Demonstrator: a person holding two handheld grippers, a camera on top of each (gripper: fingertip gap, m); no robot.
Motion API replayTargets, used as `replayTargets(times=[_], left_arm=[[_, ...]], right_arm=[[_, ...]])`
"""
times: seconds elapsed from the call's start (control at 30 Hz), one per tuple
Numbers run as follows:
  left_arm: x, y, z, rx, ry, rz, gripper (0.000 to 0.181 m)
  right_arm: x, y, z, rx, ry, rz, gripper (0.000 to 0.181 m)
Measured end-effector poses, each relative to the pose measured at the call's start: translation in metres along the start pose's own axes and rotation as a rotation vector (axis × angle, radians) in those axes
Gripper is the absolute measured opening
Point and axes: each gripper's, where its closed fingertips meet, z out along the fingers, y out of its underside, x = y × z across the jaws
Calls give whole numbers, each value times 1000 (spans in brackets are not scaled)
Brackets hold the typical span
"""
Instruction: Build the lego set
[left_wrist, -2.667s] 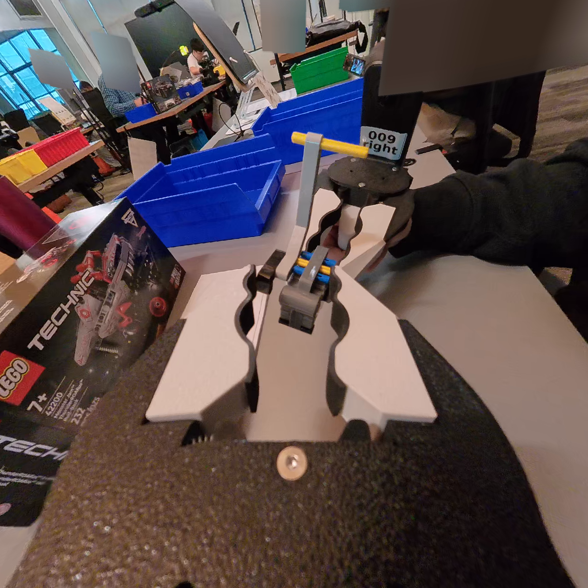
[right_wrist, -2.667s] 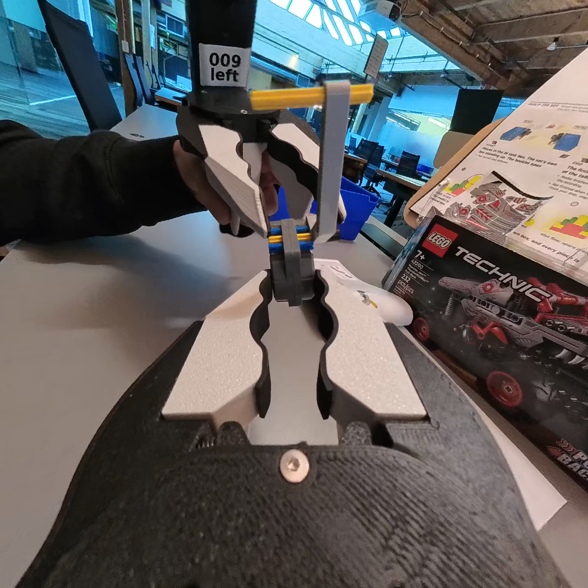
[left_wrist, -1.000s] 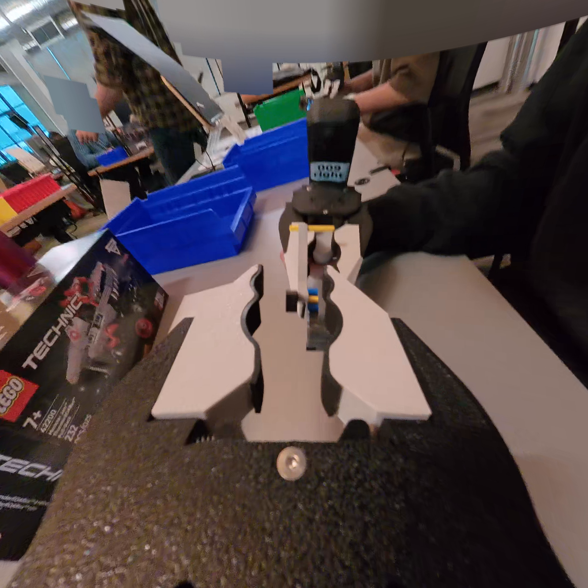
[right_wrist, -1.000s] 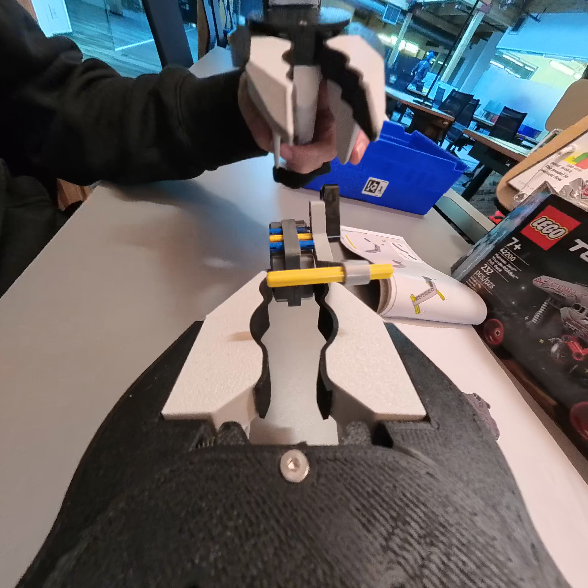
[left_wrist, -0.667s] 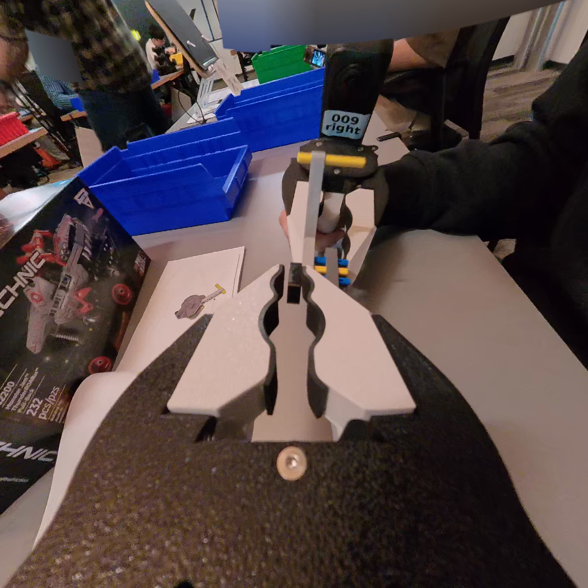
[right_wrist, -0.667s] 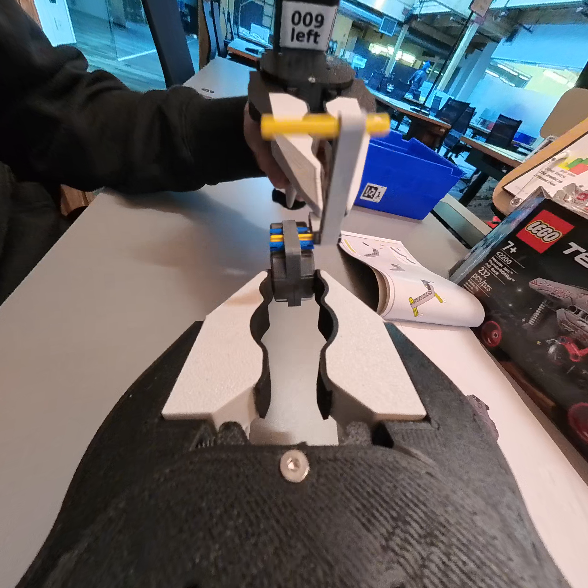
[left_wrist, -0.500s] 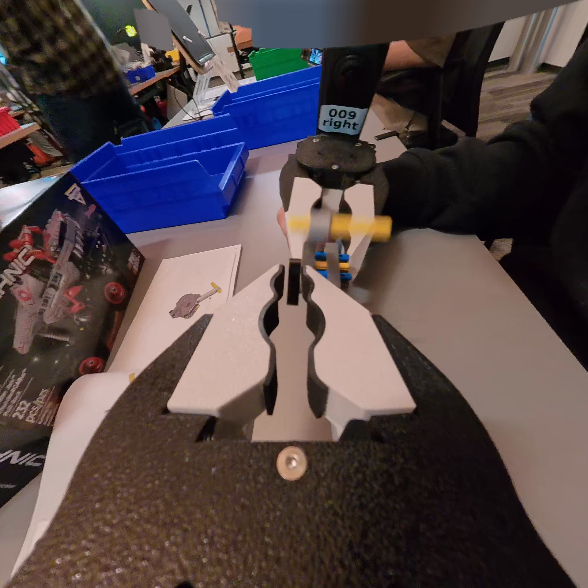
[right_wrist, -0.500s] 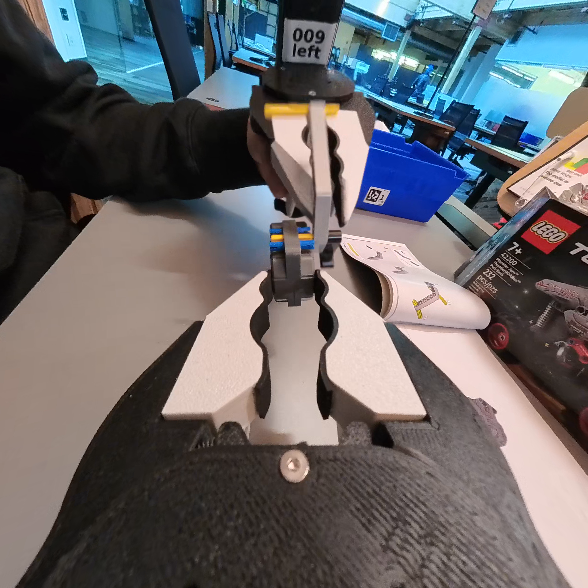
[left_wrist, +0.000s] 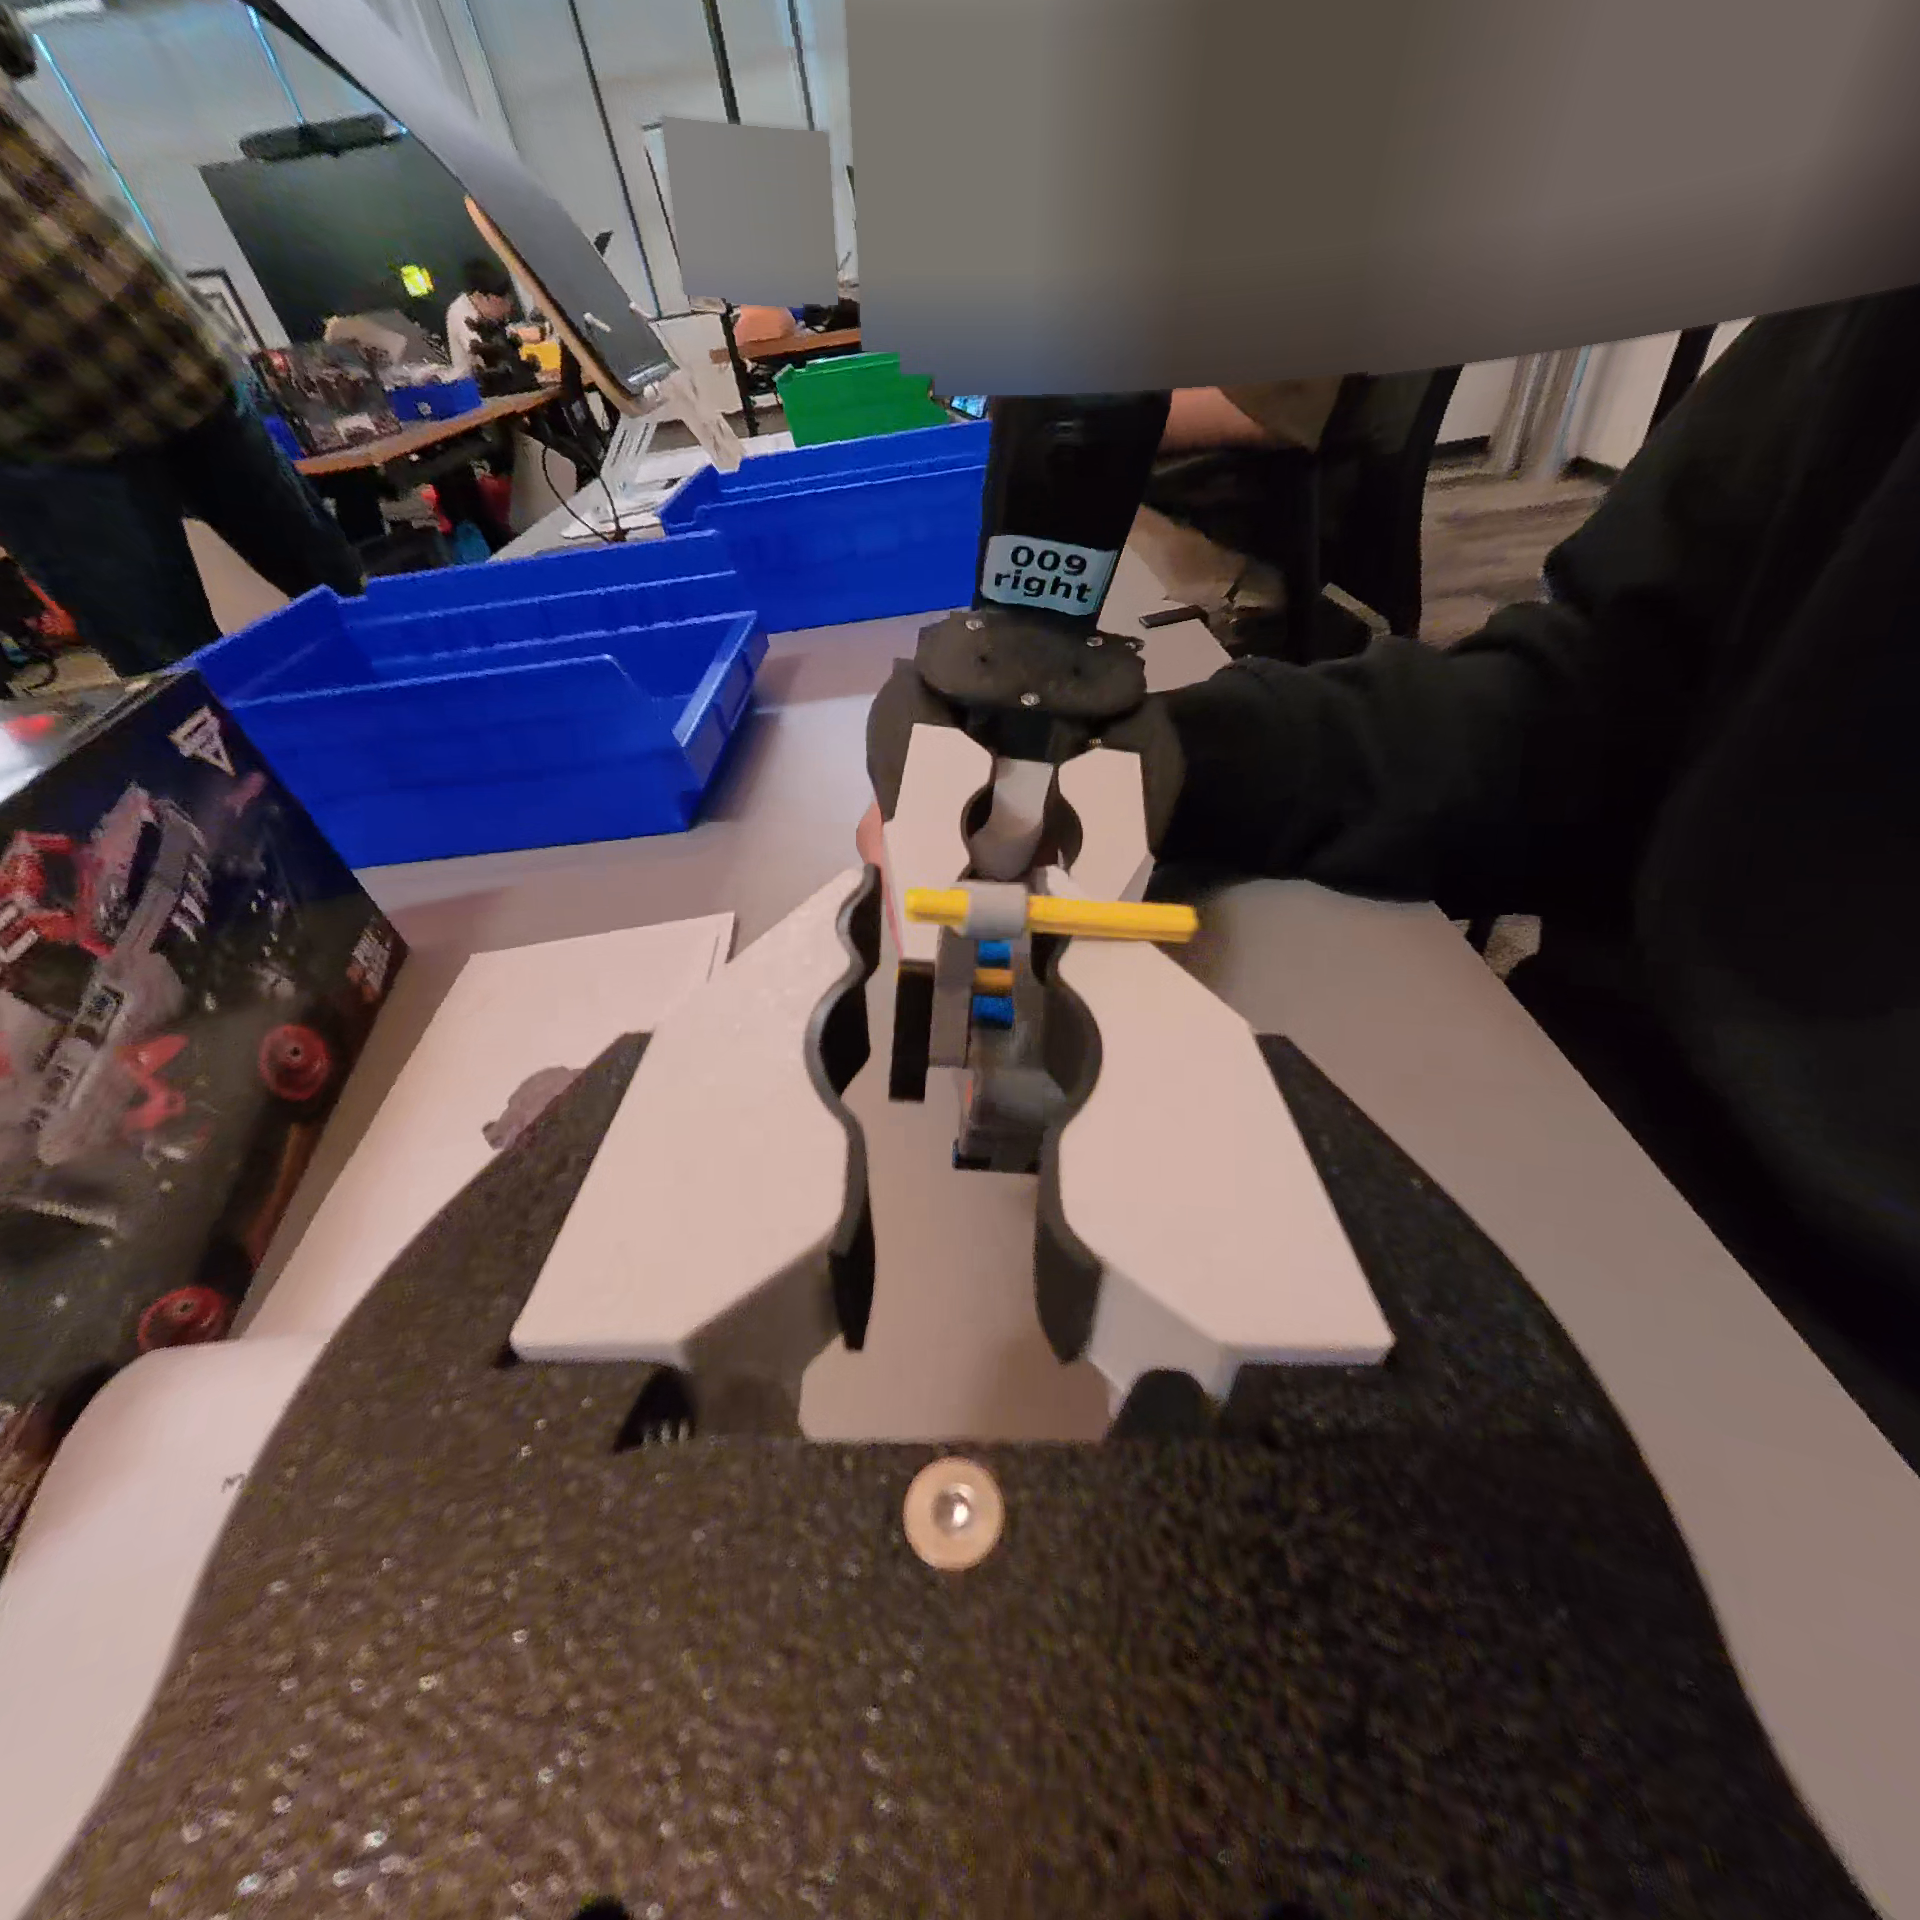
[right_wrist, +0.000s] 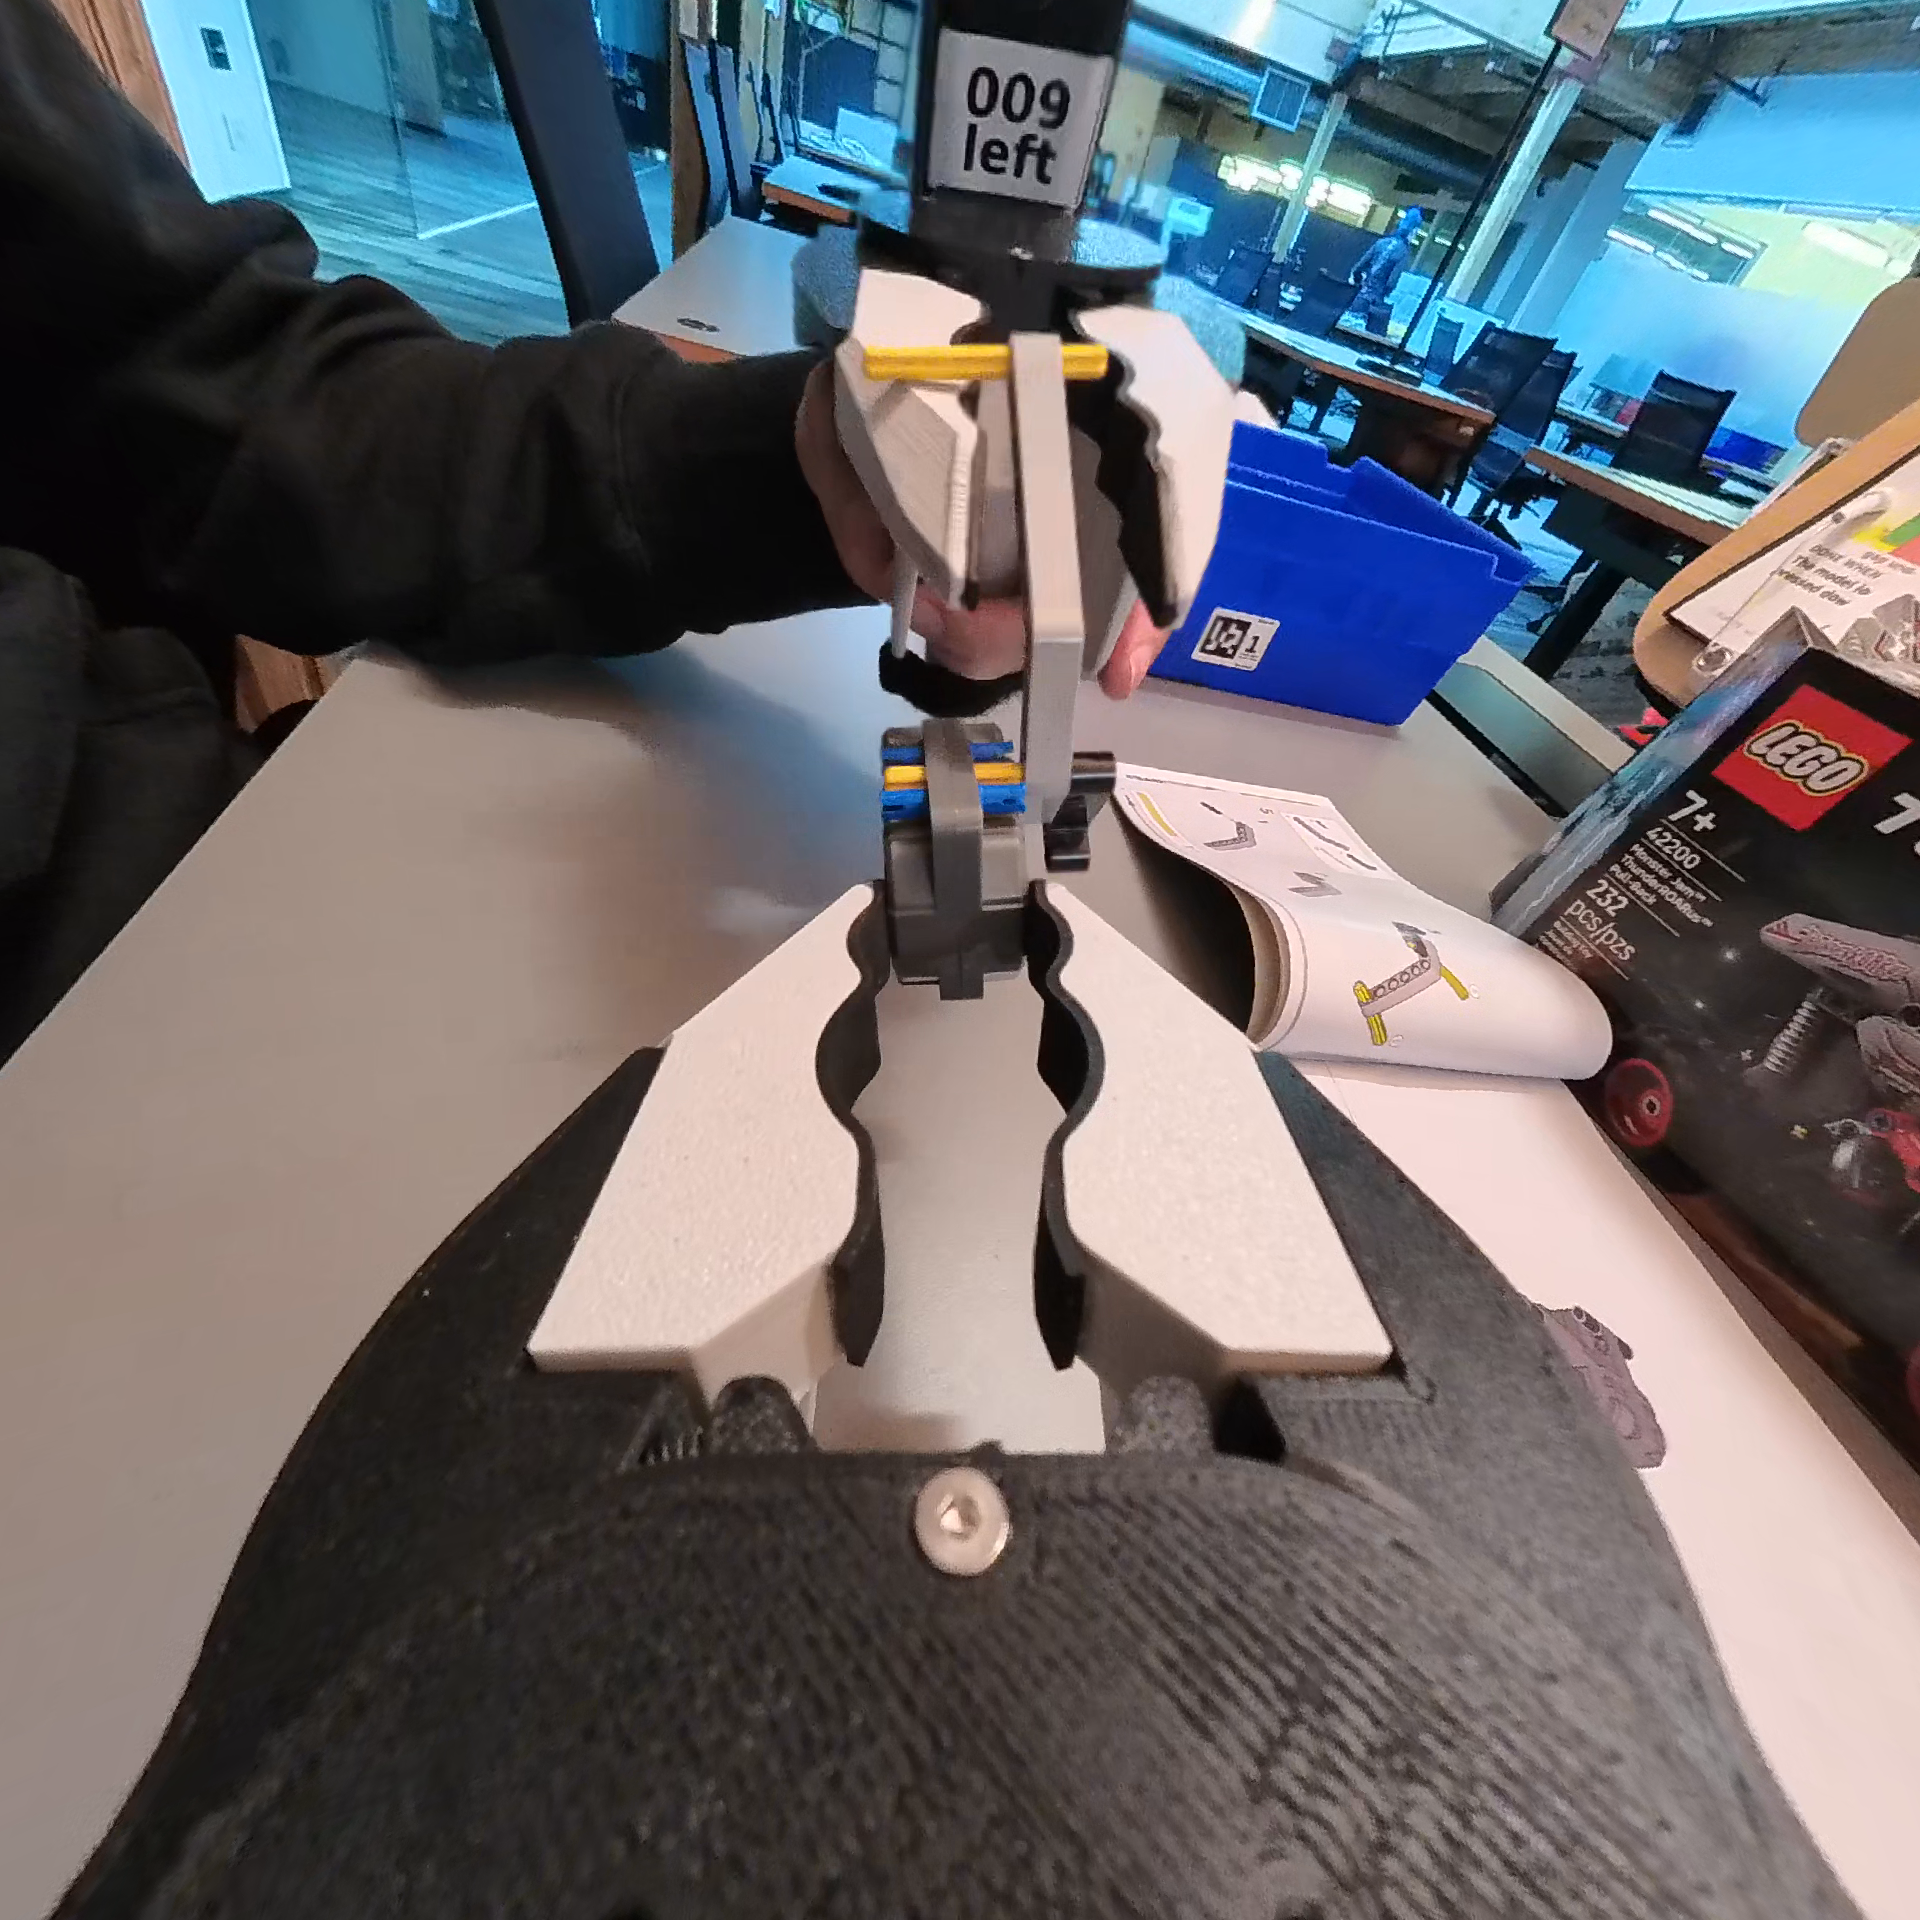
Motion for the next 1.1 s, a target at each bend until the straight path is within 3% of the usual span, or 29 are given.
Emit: replayTargets(times=[0.17,0.33,0.5,0.63,0.77,0.87,1.0,1.1], left_arm=[[6,-4,11,28,-11,67,18],[-3,11,25,-111,-122,187,17],[-14,9,37,-204,-285,360,19],[-6,8,45,-225,-255,374,25],[-4,6,49,-198,-231,329,53],[-6,10,56,-277,-218,309,72],[-3,14,62,-349,-198,282,84],[0,7,55,-310,-194,267,87]], right_arm=[[-1,3,3,-24,0,-20,24],[-3,5,5,-43,-1,-38,24],[-4,13,11,-98,6,-74,24],[-4,14,12,-105,10,-85,24],[-2,13,11,-96,20,-80,24],[-2,12,11,-91,22,-87,24],[1,8,9,-64,36,-83,23],[6,3,3,-23,60,-58,24]])
